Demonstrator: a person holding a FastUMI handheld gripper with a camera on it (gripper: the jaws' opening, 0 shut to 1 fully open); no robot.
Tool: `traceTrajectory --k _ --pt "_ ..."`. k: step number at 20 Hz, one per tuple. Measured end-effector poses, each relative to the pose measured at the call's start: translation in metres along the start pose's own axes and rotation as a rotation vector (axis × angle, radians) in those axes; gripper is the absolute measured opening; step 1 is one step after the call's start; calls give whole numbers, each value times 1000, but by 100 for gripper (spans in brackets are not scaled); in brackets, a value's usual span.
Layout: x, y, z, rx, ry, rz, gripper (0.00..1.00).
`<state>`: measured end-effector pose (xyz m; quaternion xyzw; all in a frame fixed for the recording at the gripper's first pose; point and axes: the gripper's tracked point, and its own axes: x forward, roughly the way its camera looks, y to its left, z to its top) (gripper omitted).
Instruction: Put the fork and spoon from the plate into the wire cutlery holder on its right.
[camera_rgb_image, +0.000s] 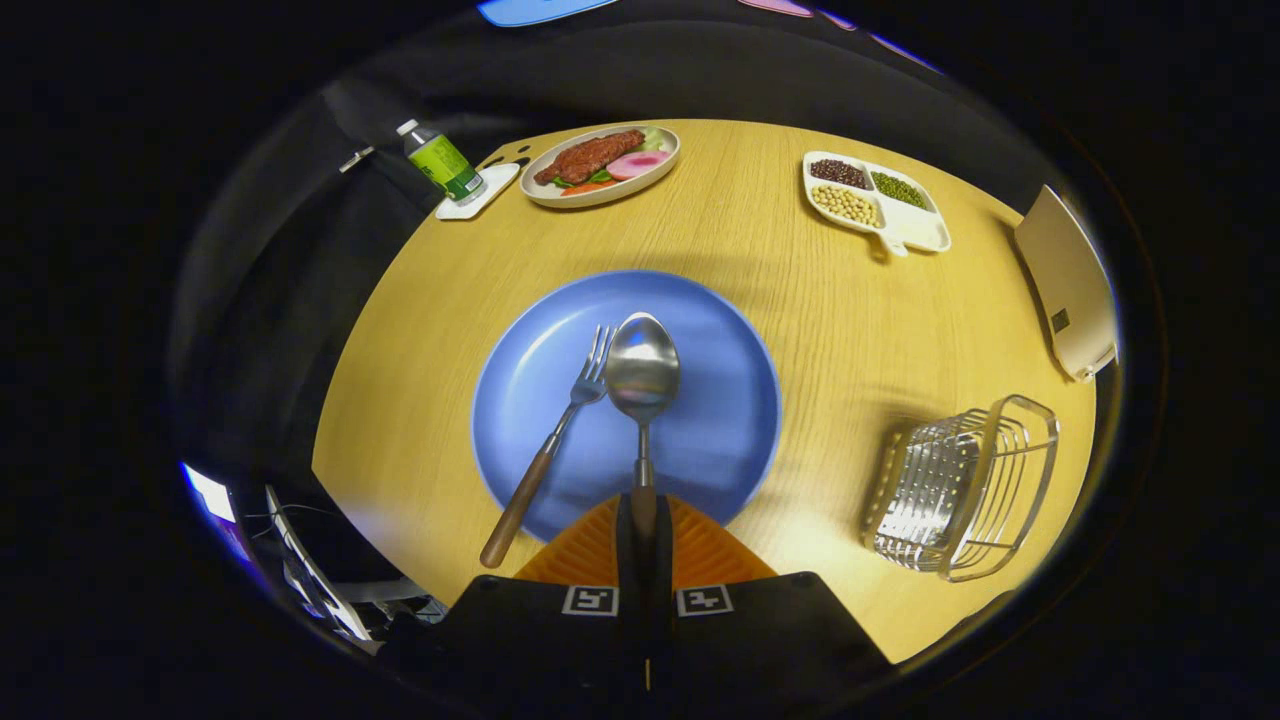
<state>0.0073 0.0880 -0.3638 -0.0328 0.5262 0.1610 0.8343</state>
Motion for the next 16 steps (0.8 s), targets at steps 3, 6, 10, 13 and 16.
traceTrajectory --k 3,6,10,13,16 --pt "-41 -18 -1 -58 22 0 6" --pt "-84 -43 1 -111 50 -14 7" --pt "-131 -77 -2 -182 123 -31 6" --pt "-152 -109 -11 -245 215 -72 6" --pt "-162 -138 -17 -291 309 -112 6"
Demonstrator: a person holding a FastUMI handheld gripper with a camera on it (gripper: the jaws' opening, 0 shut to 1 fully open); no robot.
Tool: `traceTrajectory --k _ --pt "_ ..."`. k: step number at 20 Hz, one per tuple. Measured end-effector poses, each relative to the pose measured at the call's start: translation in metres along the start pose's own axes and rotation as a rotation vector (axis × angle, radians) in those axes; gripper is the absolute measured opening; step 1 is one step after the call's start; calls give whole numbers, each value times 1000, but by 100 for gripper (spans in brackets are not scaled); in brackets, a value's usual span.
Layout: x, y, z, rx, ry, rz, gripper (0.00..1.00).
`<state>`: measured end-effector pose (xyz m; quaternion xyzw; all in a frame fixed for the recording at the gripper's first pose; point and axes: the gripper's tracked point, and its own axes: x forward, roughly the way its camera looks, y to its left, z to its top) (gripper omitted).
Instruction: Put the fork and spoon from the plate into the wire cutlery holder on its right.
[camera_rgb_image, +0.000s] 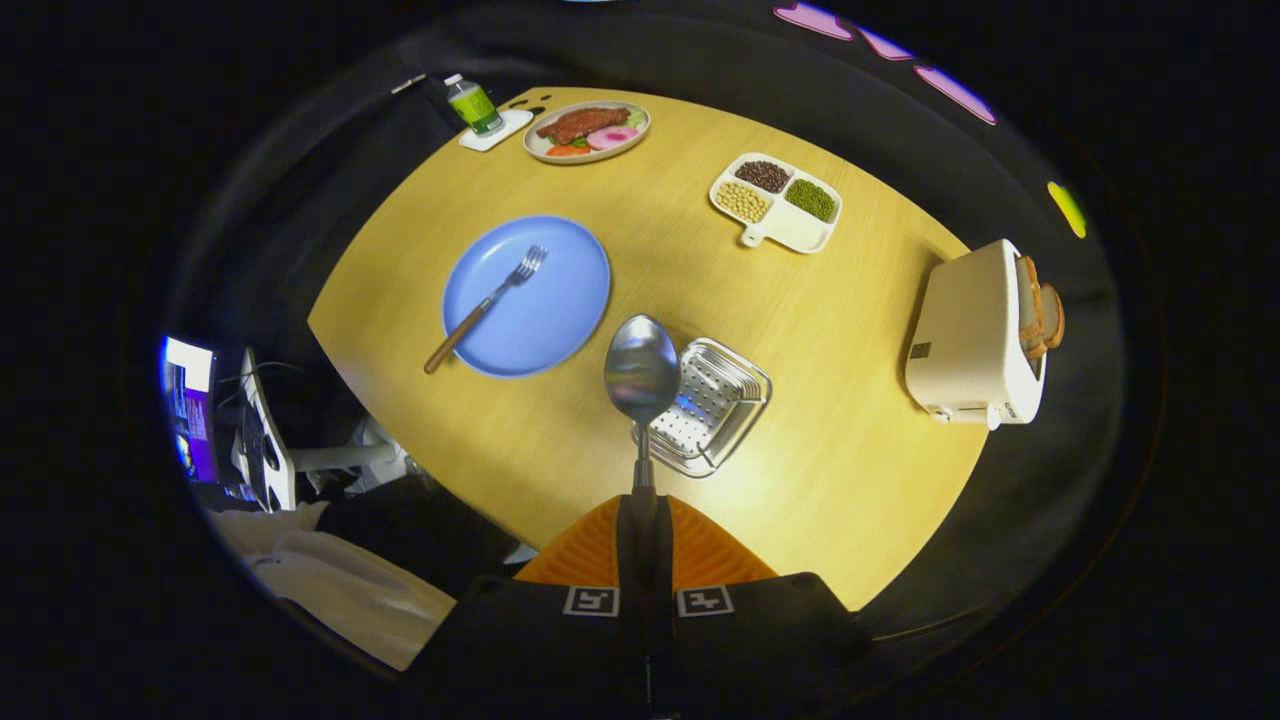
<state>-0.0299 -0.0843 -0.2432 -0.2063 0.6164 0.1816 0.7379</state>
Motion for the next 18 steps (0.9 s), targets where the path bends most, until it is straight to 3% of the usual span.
traceTrajectory --k 6,18 --pt "20 -33 -14 -42 182 -28 6" --pt "53 -41 1 -21 335 1 10"
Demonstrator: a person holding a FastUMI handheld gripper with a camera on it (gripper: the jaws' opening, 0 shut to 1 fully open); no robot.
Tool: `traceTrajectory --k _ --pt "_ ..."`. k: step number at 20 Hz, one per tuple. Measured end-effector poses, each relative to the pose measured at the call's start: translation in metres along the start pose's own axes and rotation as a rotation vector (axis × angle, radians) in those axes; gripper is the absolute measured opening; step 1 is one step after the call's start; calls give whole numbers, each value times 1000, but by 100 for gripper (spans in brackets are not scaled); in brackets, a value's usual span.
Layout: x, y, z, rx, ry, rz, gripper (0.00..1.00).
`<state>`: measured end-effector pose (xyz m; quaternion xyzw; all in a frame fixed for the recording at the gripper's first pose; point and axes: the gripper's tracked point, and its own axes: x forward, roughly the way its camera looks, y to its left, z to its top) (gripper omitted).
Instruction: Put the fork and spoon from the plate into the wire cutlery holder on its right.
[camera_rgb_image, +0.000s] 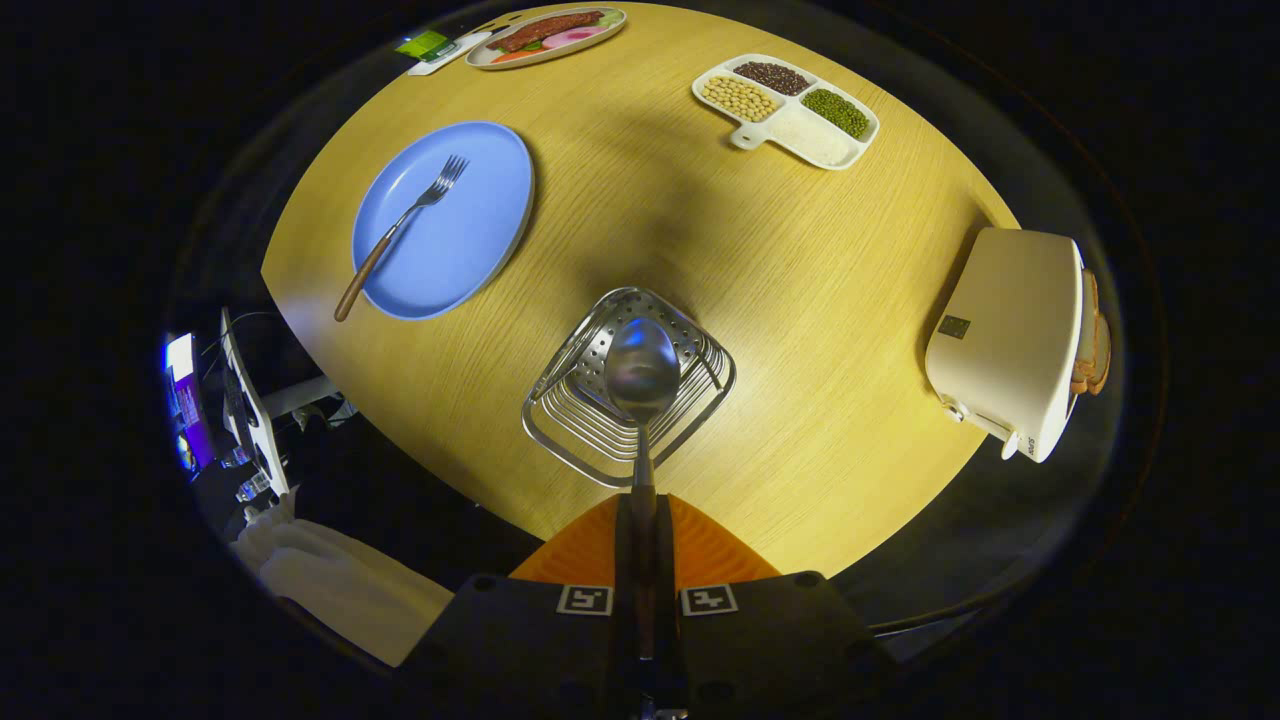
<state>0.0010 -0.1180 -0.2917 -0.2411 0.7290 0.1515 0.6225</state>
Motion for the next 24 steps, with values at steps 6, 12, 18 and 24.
traceTrajectory --k 6,12,18,24 --pt "-15 9 16 90 -90 61 43" --pt "-58 40 32 148 -363 152 98" --pt "-88 91 37 296 -607 203 100" --pt "-69 156 48 295 -685 185 100"
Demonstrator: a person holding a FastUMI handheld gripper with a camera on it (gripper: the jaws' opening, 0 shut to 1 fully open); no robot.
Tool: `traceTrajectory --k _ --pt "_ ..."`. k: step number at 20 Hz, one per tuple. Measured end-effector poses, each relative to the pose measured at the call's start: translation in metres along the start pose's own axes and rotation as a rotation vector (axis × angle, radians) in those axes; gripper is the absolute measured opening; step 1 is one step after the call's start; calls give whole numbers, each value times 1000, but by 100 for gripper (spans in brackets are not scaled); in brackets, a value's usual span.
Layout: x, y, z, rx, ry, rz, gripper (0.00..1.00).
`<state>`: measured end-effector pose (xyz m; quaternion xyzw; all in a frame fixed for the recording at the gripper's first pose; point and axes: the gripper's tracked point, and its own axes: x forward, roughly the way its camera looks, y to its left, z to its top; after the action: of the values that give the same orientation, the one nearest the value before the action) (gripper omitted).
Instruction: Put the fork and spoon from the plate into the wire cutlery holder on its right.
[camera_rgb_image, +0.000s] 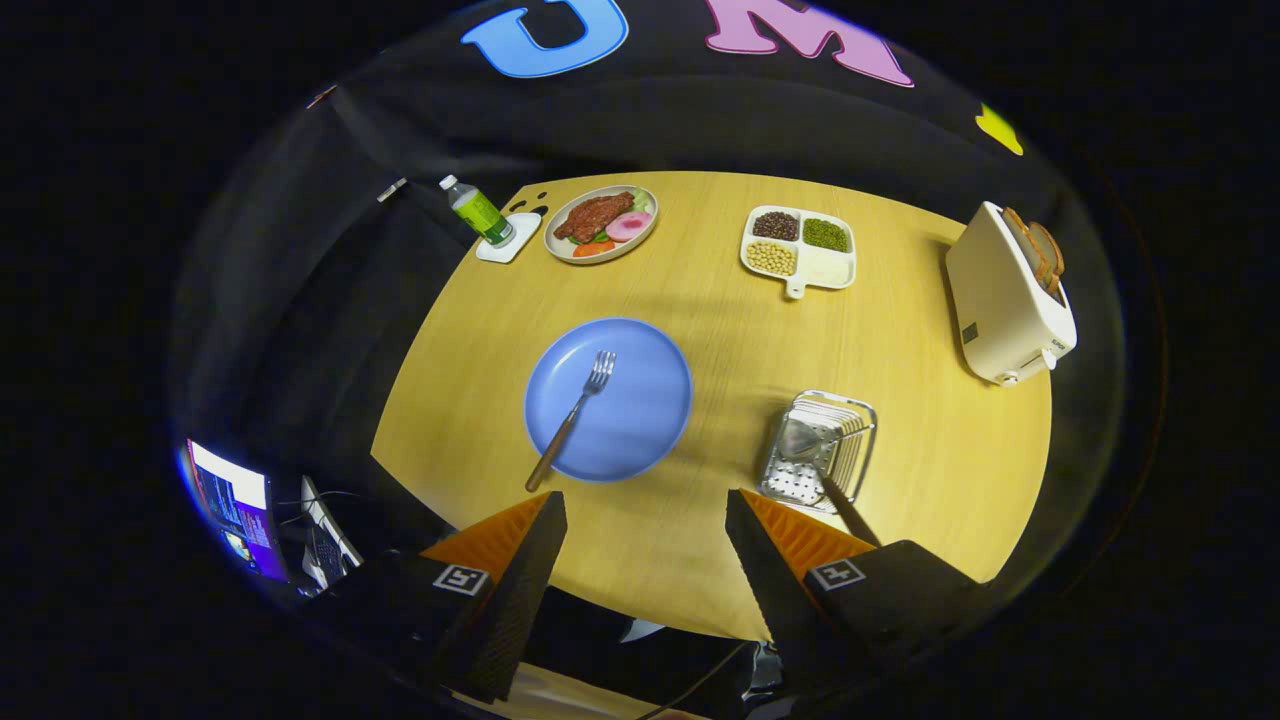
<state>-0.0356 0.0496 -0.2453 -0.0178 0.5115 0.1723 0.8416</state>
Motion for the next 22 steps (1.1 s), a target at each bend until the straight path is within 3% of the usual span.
traceTrajectory --k 10,16,22 --pt "104 56 1 66 -9 -24 100" --pt "162 52 -7 111 52 -83 100" --pt "187 52 -15 137 94 -114 97"
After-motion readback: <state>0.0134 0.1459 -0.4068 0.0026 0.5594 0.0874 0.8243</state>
